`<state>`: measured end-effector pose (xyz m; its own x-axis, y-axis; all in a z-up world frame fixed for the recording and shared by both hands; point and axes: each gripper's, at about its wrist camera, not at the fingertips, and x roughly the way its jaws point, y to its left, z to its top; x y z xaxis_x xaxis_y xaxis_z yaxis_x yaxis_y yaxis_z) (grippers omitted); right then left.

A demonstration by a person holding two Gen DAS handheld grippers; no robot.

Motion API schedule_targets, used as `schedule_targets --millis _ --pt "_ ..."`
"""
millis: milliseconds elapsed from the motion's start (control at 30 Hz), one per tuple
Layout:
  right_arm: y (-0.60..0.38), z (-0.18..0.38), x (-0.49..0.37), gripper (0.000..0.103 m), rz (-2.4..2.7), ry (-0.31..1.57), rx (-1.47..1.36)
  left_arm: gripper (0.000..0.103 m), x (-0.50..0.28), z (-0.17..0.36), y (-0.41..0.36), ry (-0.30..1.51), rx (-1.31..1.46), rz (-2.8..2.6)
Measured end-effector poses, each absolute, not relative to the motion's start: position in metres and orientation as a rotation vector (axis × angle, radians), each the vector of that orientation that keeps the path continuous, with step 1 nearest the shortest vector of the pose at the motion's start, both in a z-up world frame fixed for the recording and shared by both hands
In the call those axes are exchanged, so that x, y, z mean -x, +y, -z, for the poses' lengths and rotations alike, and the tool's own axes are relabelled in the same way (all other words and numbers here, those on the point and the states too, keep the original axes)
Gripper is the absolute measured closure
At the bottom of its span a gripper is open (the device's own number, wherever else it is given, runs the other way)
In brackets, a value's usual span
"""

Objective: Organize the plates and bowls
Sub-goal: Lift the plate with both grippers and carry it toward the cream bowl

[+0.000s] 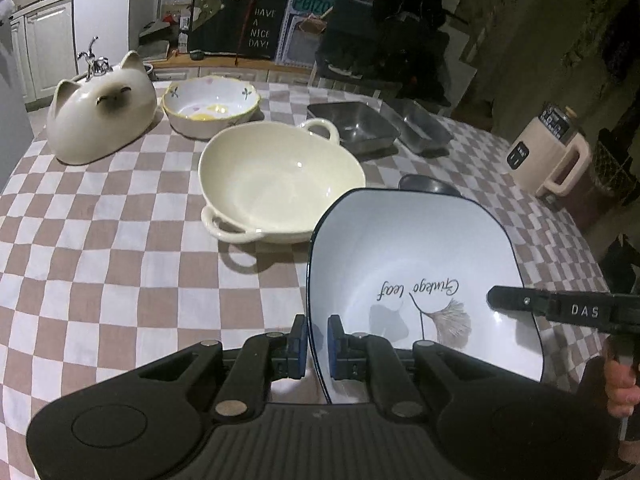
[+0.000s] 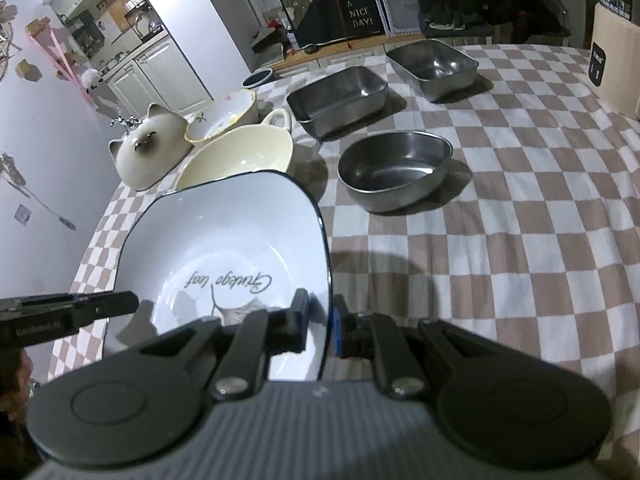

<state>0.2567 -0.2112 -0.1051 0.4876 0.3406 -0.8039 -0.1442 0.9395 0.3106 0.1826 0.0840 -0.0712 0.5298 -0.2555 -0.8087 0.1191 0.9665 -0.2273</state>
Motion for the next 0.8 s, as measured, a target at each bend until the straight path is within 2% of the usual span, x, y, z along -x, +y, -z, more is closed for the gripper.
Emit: schedule_targets --millis 800 --pt "-0.186 0.117 -0.257 0.088 -0.287 1.086 -0.079 0.087 -0.216 0.135 0.071 1.17 -0.027 0.19"
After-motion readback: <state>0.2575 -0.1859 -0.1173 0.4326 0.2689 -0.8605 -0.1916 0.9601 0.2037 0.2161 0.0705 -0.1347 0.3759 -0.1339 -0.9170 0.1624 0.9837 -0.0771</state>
